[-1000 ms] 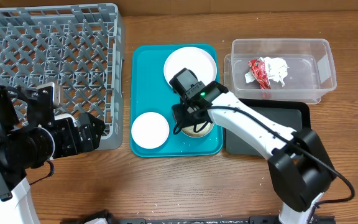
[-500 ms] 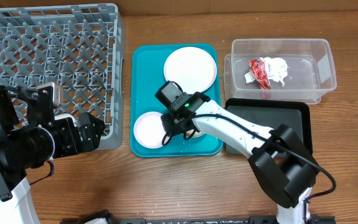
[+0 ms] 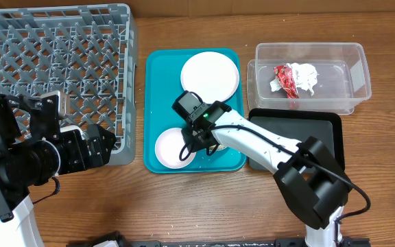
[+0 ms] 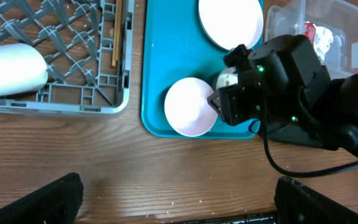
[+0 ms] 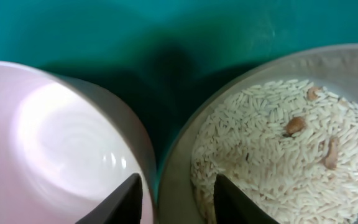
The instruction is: Sort waste into correct bins and load items into the dishwasher
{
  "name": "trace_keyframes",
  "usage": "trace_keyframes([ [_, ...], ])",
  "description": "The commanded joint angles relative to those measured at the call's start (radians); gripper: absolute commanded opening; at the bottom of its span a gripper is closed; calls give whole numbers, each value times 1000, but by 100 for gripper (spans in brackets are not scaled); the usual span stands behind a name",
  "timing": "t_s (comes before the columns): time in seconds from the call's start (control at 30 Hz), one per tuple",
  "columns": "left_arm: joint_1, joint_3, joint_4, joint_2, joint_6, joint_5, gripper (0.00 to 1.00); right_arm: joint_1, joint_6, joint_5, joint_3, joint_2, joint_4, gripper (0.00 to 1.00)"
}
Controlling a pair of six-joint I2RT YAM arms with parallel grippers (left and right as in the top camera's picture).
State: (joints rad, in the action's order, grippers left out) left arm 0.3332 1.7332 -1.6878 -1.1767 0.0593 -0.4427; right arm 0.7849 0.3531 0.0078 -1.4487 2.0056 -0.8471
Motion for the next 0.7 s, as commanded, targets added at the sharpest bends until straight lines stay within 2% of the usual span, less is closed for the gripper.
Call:
trace_keyframes([
  [0.0, -6, 5, -2, -1, 19, -18, 100, -6, -17, 18, -53, -92, 2, 39],
  [0.1, -6, 5, -2, -1, 19, -18, 100, -20, -16, 18, -54, -130, 16, 38],
  [0.2, -6, 5, -2, -1, 19, -18, 100, -35, -16, 18, -48, -130, 29, 28],
  [0.5, -6, 5, -2, -1, 19, -18, 100, -40, -16, 47, -24, -31, 159, 29],
  [0.67, -6, 5, -2, -1, 19, -18, 100, -40, -11, 48, -24, 20, 149, 29],
])
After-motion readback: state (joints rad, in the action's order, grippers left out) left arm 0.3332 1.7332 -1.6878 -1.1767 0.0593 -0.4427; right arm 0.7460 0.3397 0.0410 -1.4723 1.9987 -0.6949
